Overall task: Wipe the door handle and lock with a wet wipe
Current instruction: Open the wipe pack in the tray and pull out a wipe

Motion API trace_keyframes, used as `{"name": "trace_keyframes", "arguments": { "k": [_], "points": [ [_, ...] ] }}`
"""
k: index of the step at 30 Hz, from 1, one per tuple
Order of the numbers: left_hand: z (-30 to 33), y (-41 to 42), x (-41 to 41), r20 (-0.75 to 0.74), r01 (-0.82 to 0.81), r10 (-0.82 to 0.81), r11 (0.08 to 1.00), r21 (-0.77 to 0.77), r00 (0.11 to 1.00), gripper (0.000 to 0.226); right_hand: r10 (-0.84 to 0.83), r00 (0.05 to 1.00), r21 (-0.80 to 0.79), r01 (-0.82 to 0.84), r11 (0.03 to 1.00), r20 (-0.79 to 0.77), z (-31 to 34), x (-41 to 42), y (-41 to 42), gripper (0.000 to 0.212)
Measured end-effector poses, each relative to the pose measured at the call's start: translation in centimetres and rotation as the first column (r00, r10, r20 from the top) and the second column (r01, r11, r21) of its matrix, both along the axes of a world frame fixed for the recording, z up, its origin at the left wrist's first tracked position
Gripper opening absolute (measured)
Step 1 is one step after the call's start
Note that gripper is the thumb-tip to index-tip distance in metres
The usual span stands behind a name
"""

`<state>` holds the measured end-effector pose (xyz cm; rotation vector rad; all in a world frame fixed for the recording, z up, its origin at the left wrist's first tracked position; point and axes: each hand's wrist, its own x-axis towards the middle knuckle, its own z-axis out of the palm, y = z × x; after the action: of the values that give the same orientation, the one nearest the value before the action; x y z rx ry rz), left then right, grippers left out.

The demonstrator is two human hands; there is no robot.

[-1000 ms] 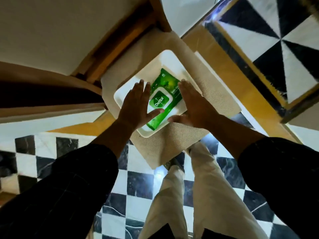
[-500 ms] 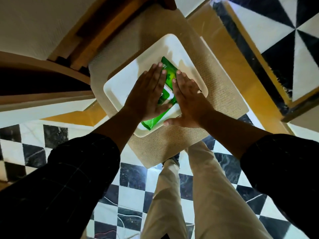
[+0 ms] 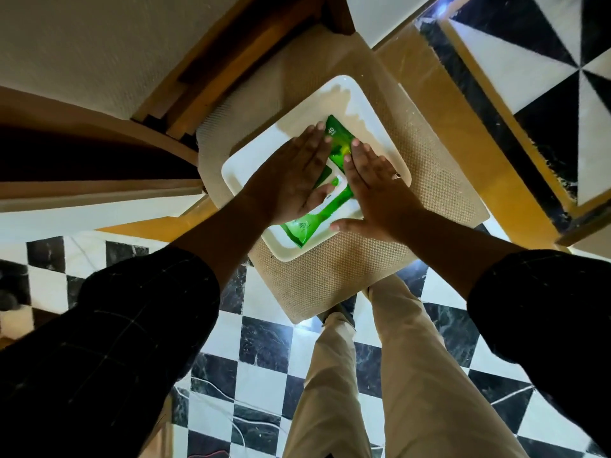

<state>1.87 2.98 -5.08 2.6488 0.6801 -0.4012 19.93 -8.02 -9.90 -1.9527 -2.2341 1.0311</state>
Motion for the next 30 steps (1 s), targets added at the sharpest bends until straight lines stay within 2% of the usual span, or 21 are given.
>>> {"name": "trace_keyframes", "arguments": {
  "k": [3,6,8,13,16,18,20,22,26,30],
  "points": [
    [1.0,0.3,-0.9,0.041,-0.011,0.006,0.993,0.117,0.999,0.067,-0.11,0.99,0.034,0.114,0.993,-0.091,1.2,-0.2,0.1,0.093],
    [1.9,0.7,-1.2,0.082,-0.048,0.031,0.975,0.216,0.996,0.063,-0.165,0.981,0.215,0.183,0.959,-0.096,2.2,-1.0,0.3,0.048],
    [2.2,0.8,-1.5,0.077,-0.075,0.059,0.969,0.234,0.995,0.063,-0.202,0.974,0.265,0.223,0.938,-0.104,2.7,-2.3,0.5,0.032],
    [2.7,0.7,-2.3,0.058,-0.099,0.087,0.963,0.25,0.994,0.06,-0.324,0.946,0.172,0.32,0.932,-0.007,3.5,-5.7,1.3,0.03],
    [2.6,0.4,-2.4,0.037,-0.116,0.111,0.963,0.245,0.993,0.054,-0.285,0.957,0.195,0.269,0.943,0.061,3.1,-6.2,2.1,0.023],
    [2.5,0.3,-2.5,0.02,-0.139,0.138,0.961,0.238,0.99,0.052,-0.309,0.95,0.203,0.31,0.929,-0.04,2.9,-6.3,2.6,0.019],
    [2.4,0.2,-2.4,0.003,-0.151,0.154,0.963,0.223,0.988,0.052,-0.416,0.886,0.185,0.452,0.873,-0.202,2.8,-6.1,2.6,0.016],
    [2.3,0.1,-2.2,-0.006,-0.154,0.159,0.966,0.209,0.987,0.054,-0.486,0.82,0.15,0.544,0.825,-0.302,3.0,-5.8,2.0,0.014],
    [2.3,0.1,-2.0,0.009,-0.169,0.171,0.965,0.2,0.985,0.053,-0.493,0.797,0.077,0.549,0.832,-0.348,3.2,-4.9,1.2,0.012],
    [2.2,0.3,-2.2,0.043,-0.17,0.165,0.966,0.195,0.985,0.051,-0.627,0.644,0.016,0.703,0.711,-0.438,3.3,-3.2,0.5,0.013]
  ]
}}
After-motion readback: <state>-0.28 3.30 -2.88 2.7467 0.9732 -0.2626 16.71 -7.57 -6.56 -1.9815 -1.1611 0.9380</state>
